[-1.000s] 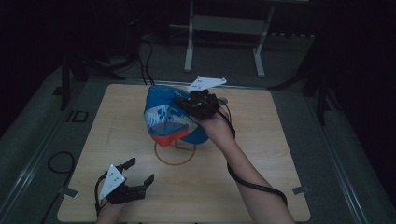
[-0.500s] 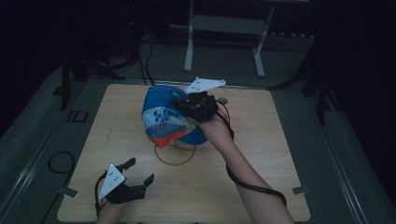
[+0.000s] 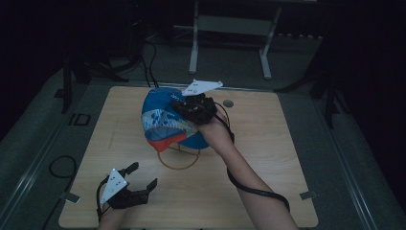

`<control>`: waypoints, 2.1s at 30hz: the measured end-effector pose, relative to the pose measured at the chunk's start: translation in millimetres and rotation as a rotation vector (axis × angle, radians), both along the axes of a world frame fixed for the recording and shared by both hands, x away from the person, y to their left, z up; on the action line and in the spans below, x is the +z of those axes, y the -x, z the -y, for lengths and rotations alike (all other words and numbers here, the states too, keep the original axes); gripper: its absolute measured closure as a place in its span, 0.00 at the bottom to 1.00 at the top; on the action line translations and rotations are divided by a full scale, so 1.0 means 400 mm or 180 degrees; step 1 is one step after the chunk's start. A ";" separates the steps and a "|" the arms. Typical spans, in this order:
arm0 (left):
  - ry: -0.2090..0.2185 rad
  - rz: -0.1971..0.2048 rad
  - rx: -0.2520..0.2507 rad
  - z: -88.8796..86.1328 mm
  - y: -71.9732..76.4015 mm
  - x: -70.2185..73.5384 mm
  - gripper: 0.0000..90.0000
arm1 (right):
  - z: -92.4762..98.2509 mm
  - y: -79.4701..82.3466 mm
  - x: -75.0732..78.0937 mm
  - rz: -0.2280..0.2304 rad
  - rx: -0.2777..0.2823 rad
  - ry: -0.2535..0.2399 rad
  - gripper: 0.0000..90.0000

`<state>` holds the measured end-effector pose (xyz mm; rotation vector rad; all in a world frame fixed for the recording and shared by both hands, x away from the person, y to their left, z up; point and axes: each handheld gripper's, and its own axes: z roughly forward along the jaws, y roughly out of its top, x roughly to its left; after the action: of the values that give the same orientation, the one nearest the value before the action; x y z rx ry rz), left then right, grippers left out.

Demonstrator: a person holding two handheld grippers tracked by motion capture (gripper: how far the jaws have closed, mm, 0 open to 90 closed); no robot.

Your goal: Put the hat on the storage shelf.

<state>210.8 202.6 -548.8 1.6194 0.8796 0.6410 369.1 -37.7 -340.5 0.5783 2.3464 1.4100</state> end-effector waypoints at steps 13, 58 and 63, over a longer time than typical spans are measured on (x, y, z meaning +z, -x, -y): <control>-0.0015 -0.0032 -0.0019 0.005 -0.003 -0.006 0.12 | 0.027 -0.006 -0.009 -0.0054 -0.0043 -0.0109 0.83; -0.0007 -0.0061 -0.0018 0.005 -0.002 -0.013 0.12 | 0.156 0.030 -0.104 -0.0217 0.0162 -0.0226 0.15; 0.0001 -0.0065 -0.0022 0.005 -0.002 -0.015 0.12 | 0.173 0.033 -0.126 -0.0210 0.0149 -0.0211 0.15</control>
<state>211.8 200.7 -555.0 1.6304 0.8887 0.6204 355.8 -106.7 -390.8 0.6003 2.3864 1.5164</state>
